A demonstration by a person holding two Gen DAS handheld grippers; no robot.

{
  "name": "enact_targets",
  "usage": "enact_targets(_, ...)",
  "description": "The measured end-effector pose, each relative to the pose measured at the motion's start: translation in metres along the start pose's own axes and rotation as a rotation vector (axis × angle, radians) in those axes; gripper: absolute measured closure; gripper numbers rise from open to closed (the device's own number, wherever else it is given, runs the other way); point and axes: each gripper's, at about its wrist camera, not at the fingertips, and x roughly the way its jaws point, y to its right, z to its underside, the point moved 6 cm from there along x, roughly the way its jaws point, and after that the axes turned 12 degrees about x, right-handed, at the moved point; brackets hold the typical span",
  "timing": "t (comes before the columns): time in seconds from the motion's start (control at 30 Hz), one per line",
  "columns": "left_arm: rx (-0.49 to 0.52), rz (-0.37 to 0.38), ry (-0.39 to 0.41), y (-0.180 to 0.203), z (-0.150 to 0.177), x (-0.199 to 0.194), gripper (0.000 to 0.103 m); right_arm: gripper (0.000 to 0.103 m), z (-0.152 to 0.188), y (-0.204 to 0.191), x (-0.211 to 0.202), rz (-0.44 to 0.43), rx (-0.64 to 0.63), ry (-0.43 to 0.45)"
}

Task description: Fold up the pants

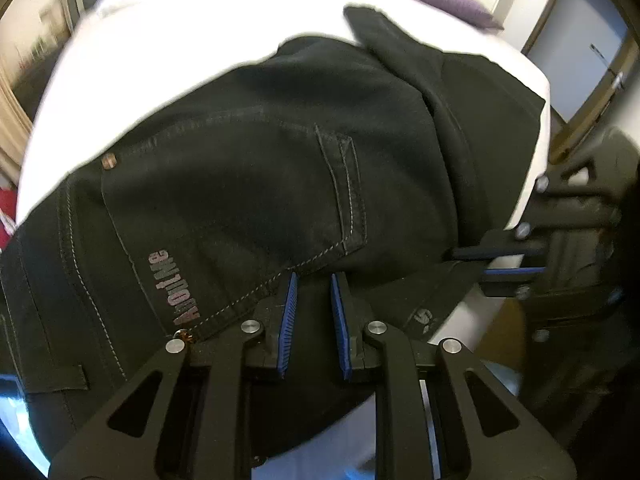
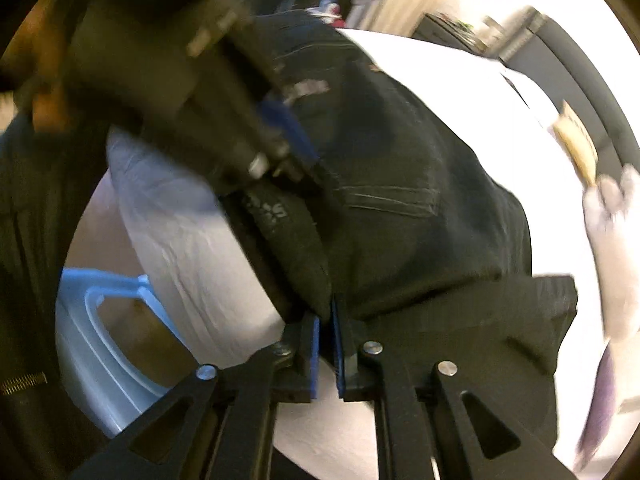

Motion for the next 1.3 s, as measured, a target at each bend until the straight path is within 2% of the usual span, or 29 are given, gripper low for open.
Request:
enact_targets(0.07,-0.025,-0.005,-0.001,0.0,-0.001,-0.005,0.086,0.072,0.002,0.009,-0.012,-0.073,0.093,0.01)
enact_targets(0.1,-0.028,-0.004,-0.004,0.0,0.001,-0.007,0.086,0.052,0.002,0.014,-0.019,-0.117,0.141,0.021)
enact_targets(0.13,-0.031,0.0,-0.004,0.0,0.001,-0.007,0.086,0.042,0.001,0.028,-0.031,-0.183,0.23,0.052)
enact_targets(0.23,-0.058,0.015,0.002,-0.002,-0.002,-0.004,0.086,0.04,-0.004,0.083,-0.051,-0.282,0.466,0.111)
enact_targets(0.3,-0.08,0.024,0.004,-0.003,-0.002,-0.004,0.086,0.04,-0.007,0.149,-0.061,-0.347,0.706,0.19)
enact_targets(0.37,-0.1,0.033,0.01,-0.008,0.007,-0.008,0.086,0.04,-0.005,0.207,-0.064,-0.382,0.892,0.264)
enact_targets(0.47,-0.135,0.048,0.02,-0.012,0.012,-0.007,0.086,0.04,-0.002,0.293,-0.054,-0.445,1.146,0.359)
enact_targets(0.5,-0.151,0.054,0.023,-0.013,0.014,-0.008,0.086,0.04,-0.001,0.32,-0.042,-0.488,1.246,0.375)
enact_targets(0.57,-0.177,0.064,0.025,-0.017,0.018,-0.009,0.086,0.04,0.001,0.354,-0.02,-0.488,1.364,0.368)
enact_targets(0.77,-0.228,0.099,0.025,-0.026,0.03,-0.011,0.086,0.04,0.001,0.411,0.063,-0.46,1.595,0.272)
enact_targets(0.9,-0.261,0.126,0.021,-0.031,0.032,-0.011,0.086,0.04,0.009,0.43,0.099,-0.431,1.699,0.231)
enact_targets(1.07,-0.287,0.146,0.018,-0.035,0.033,-0.01,0.086,0.04,0.0,0.437,0.114,-0.487,1.743,0.273)
enact_targets(1.17,-0.29,0.151,0.016,-0.038,0.033,-0.01,0.086,0.051,-0.007,0.445,0.122,-0.508,1.753,0.285)
enact_targets(1.2,-0.29,0.153,0.015,-0.039,0.033,-0.011,0.086,0.062,-0.01,0.447,0.125,-0.513,1.749,0.279)
enact_targets(1.23,-0.29,0.153,0.015,-0.038,0.034,-0.01,0.086,0.081,-0.011,0.448,0.127,-0.512,1.735,0.267)
enact_targets(1.27,-0.29,0.154,0.014,-0.038,0.034,-0.01,0.086,0.092,-0.011,0.448,0.127,-0.497,1.714,0.253)
enact_targets(1.3,-0.29,0.154,0.013,-0.038,0.034,-0.01,0.086,0.096,-0.007,0.448,0.122,-0.484,1.702,0.259)
